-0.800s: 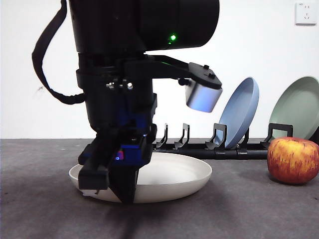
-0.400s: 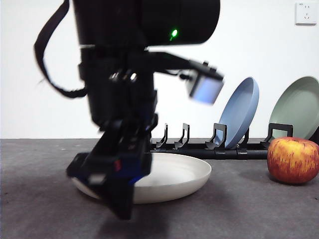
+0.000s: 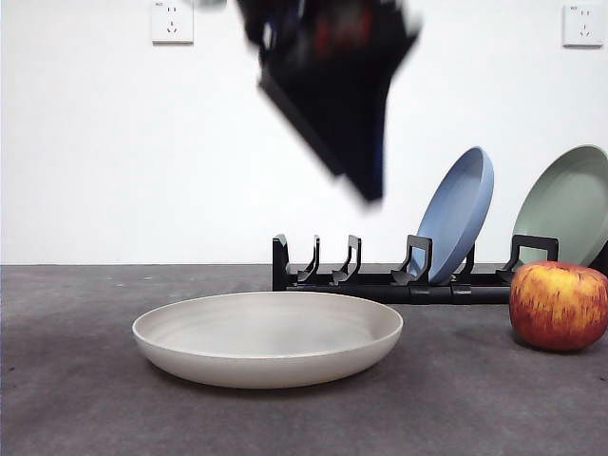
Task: Take the yellow plate from the plate rack,put the plate on the table,take the apple from the table,put the apple in the plate
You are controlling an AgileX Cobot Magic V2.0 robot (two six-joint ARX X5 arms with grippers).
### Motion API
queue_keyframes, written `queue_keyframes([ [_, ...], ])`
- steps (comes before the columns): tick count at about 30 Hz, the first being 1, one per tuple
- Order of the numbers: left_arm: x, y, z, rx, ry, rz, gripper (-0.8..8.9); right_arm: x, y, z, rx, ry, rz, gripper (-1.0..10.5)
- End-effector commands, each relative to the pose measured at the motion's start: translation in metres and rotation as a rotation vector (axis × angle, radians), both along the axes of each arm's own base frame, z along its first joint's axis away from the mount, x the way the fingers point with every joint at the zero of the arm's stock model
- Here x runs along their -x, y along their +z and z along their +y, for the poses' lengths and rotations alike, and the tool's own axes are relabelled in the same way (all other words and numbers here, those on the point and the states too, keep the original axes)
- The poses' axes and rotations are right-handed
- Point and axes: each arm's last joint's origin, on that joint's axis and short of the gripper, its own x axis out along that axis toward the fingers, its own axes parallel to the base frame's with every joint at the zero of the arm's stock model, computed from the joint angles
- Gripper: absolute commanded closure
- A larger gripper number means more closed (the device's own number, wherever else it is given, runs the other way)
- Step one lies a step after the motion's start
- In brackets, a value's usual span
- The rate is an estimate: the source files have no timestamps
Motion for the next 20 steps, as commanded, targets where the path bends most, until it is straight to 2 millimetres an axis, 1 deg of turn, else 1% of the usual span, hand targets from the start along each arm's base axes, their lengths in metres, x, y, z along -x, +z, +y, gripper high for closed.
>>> queue_keyframes([
  [1, 0.000, 0.025, 0.010, 0.105, 0.078, 0.004, 4.04, 0.001, 0.002, 0.000, 0.002, 0.006, -0.015, 4.1],
  [5, 0.001, 0.060, 0.034, 0.240, 0.167, -0.028, 4.05, 0.001, 0.002, 0.000, 0.002, 0.006, -0.015, 4.1],
  [6, 0.002, 0.071, 0.044, 0.283, 0.202, -0.037, 4.05, 0.001, 0.002, 0.000, 0.002, 0.006, -0.014, 4.1],
  [8, 0.003, 0.085, 0.061, 0.348, 0.258, -0.050, 4.05, 0.001, 0.002, 0.000, 0.001, 0.005, -0.013, 4.1],
  [12, 0.010, 0.116, 0.103, 0.496, 0.371, -0.098, 4.06, 0.001, 0.002, 0.000, 0.001, 0.005, -0.012, 4.1],
  [15, 0.020, 0.133, 0.131, 0.580, 0.402, -0.119, 4.09, 0.001, 0.001, 0.000, 0.002, 0.005, -0.005, 4.1],
  [18, 0.035, 0.144, 0.155, 0.640, 0.371, -0.088, 4.13, 0.002, 0.000, 0.000, 0.004, 0.005, 0.010, 4.1],
  [19, 0.041, 0.146, 0.161, 0.655, 0.349, -0.064, 4.46, 0.002, 0.000, 0.000, 0.004, 0.005, 0.011, 4.1],
  [20, 0.046, 0.147, 0.166, 0.667, 0.326, -0.036, 5.10, 0.002, 0.000, 0.000, 0.004, 0.005, 0.011, 4.1],
])
